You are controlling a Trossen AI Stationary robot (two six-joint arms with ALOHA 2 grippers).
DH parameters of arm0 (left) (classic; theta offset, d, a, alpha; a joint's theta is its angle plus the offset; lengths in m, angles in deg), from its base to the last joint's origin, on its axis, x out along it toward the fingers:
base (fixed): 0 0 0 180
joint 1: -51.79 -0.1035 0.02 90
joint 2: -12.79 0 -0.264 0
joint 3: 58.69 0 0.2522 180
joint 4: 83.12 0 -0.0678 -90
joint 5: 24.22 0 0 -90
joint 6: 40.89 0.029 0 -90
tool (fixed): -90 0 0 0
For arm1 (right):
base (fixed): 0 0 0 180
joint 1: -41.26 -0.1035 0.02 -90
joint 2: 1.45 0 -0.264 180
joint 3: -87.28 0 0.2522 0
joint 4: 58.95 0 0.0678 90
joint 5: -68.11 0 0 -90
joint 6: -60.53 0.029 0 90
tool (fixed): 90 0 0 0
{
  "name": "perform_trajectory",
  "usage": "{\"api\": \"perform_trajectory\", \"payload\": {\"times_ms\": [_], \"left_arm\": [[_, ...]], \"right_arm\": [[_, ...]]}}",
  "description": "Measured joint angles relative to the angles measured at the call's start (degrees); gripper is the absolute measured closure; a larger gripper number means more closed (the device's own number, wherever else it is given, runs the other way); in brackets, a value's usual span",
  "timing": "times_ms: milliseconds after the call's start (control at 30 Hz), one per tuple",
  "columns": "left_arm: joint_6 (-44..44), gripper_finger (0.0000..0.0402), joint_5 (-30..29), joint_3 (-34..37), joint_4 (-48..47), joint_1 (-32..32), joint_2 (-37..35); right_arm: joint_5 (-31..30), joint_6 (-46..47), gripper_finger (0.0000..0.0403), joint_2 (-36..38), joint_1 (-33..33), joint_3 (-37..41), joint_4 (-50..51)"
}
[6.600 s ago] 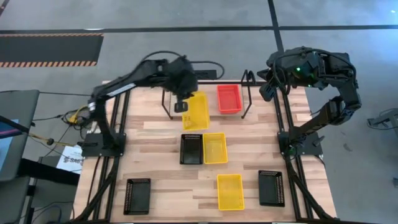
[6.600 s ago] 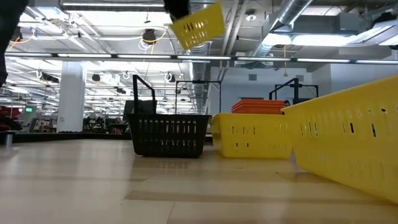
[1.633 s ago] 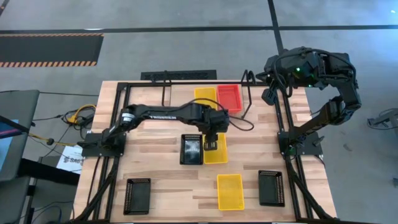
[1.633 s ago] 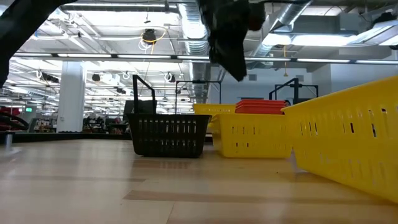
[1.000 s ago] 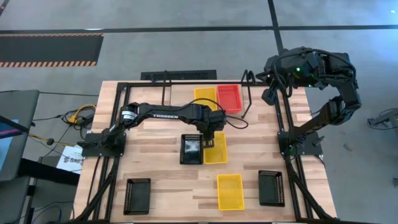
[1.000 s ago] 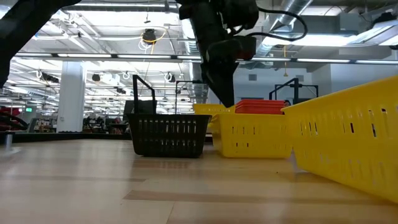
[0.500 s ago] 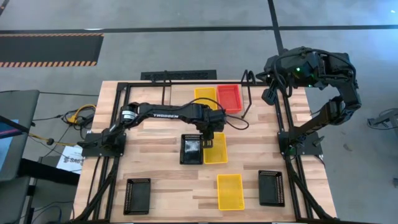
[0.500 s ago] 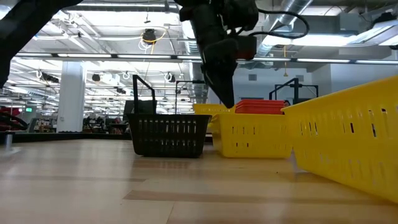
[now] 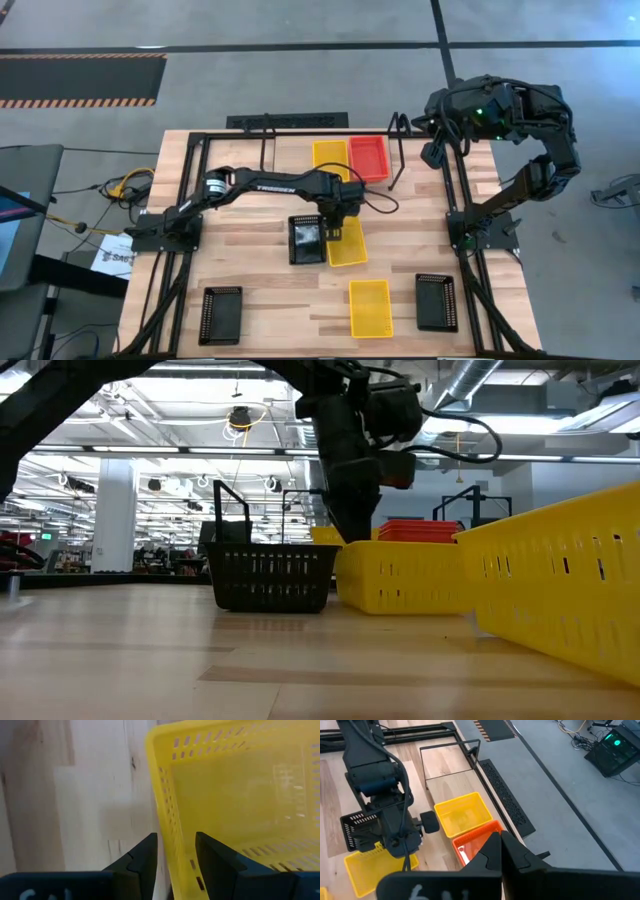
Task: Stack baskets on shelf by color
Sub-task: Stack the top yellow bin on top of the other yellow bin on the shelf
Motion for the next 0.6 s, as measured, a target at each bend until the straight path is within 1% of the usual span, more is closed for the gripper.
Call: {"api": "perform_trajectory", "payload": {"times_ms": [100,167,233,367,400,600], "left_arm": [[-0.03,0.0286,-0.38,-0.02,0.92,-0.01,-0.01],[-0.23,0.03,-0.38,-0.02,1.21,-0.2,-0.04],[-0.27,0.0323,-0.03,-0.02,1.16,-0.26,-0.04],[0.23,0.0386,-0.04,-0.05,1.39,-0.26,-0.04],[0.23,0.0392,-0.07,-0.07,1.34,-0.26,-0.04],[0.38,0.0399,-0.16,-0.44,0.5,0.2,-0.04]], "right_arm": [[-0.02,0.0,0.0395,0.0,0.0,0.0,-0.07],[-0.04,-0.02,0.0395,0.0,0.0,0.0,-0.12],[-0.04,-0.04,0.0395,0.0,0.0,0.0,-0.15],[-0.04,-0.07,0.0395,0.0,0.0,0.0,-0.26],[-0.04,-0.06,0.0395,0.0,0.0,0.0,-0.34],[-0.04,-0.04,0.0395,0.0,0.0,0.0,-0.41]]}}
